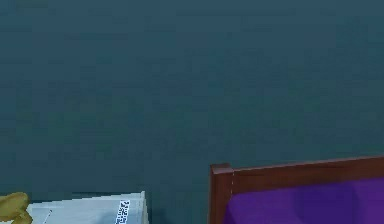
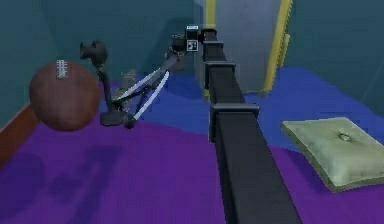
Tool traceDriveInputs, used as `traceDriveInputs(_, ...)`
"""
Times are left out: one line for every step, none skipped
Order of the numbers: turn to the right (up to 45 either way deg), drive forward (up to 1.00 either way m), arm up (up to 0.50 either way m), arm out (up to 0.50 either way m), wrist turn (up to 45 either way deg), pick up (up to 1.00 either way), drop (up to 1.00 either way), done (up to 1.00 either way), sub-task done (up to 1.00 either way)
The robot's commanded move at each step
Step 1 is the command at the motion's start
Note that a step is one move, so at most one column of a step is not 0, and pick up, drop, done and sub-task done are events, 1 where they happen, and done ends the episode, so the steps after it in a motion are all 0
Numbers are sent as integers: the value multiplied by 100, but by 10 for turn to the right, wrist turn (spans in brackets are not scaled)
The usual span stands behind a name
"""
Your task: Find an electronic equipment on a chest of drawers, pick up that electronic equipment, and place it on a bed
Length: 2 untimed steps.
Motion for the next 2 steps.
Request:
traceDriveInputs(0, 0, 0, 0, 450, 0, 0, 0, 0)
traceDriveInputs(0, 0, 0, 0, 450, 0, 0, 0, 0)
